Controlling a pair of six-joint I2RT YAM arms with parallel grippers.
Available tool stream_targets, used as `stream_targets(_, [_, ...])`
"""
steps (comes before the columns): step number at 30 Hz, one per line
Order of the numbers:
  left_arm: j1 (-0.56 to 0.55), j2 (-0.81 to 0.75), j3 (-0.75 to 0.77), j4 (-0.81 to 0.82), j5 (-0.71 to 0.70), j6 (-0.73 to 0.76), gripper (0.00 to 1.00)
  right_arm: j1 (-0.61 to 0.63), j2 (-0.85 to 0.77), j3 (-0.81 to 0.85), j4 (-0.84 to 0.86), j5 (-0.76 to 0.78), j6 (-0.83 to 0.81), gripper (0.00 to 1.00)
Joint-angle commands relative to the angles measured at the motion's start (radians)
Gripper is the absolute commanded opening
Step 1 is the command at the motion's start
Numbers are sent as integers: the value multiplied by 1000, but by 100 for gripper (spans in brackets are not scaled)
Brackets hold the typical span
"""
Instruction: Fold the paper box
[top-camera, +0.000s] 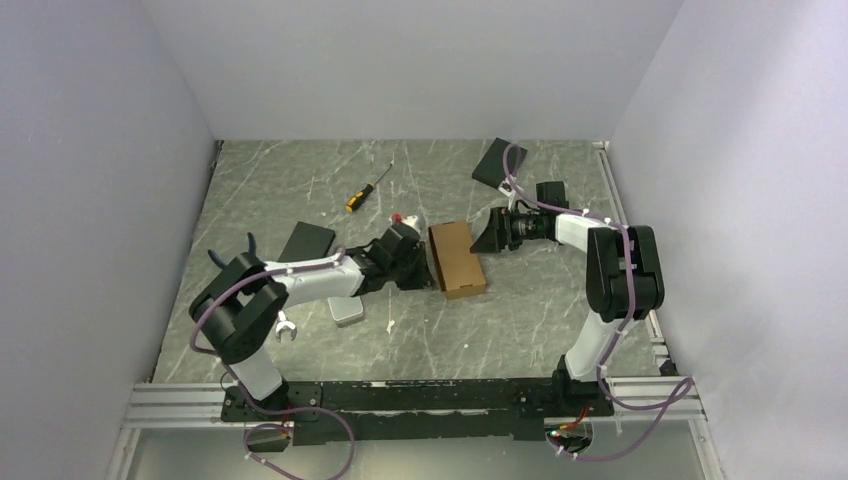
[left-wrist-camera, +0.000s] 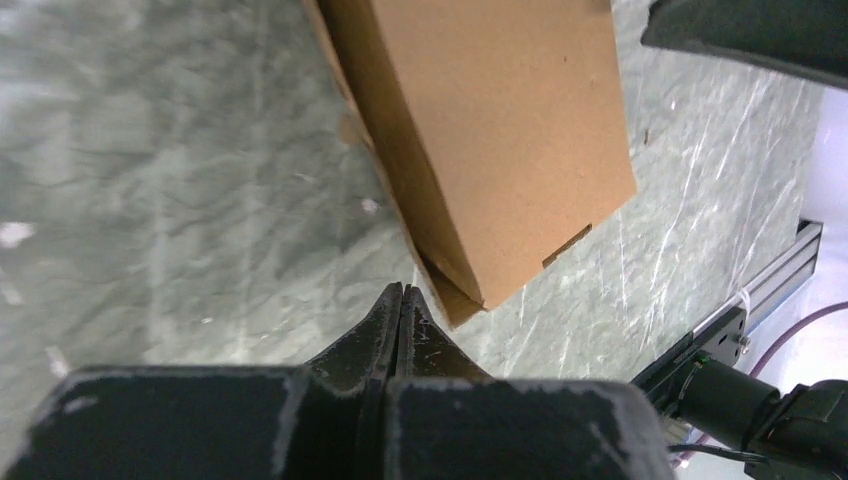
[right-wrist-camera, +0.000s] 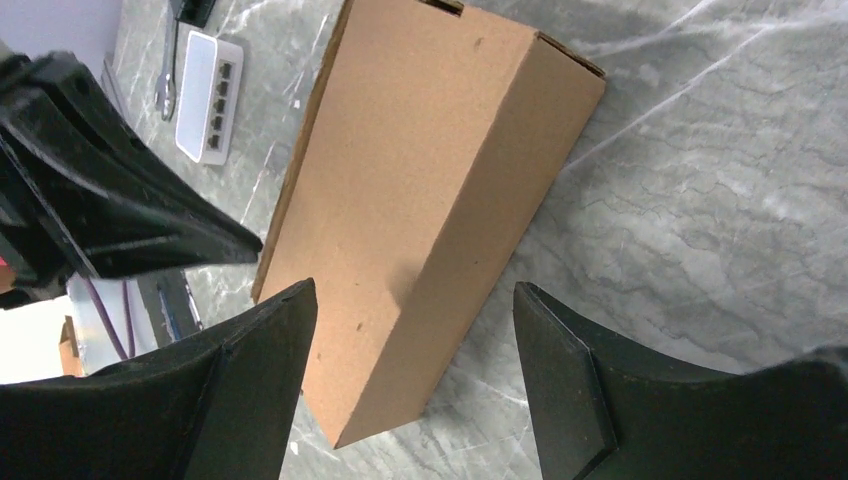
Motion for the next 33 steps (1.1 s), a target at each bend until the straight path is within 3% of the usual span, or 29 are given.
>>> stream_targets(1, [-40,78,70,27,23,-41,0,-1,32,-4,3,-33,-35,75])
stream_targets(11, [-66,205,262,-1,21,-45,0,59,71,-43,76,-33,-35,75])
stream_targets(16, [-55,214,265,63,8,-84,0,62,70,-54,99,-33,-35,75])
stream_targets(20, [-43,187,202,104,39,-71,0,51,52,-23,59,-33,-35,75])
stream_targets(24, [-23,59,45,191,18,-27,0,7,-5,-5,28,-33,-35,75])
stream_targets(29, [59,-86,-104,230,-3,-1,14,-19,-63,13,-5,-33,-35,75])
stream_targets(33, [153,-68,-105,197,22,-12,15,-18,-46,33,61,-33,-35,75])
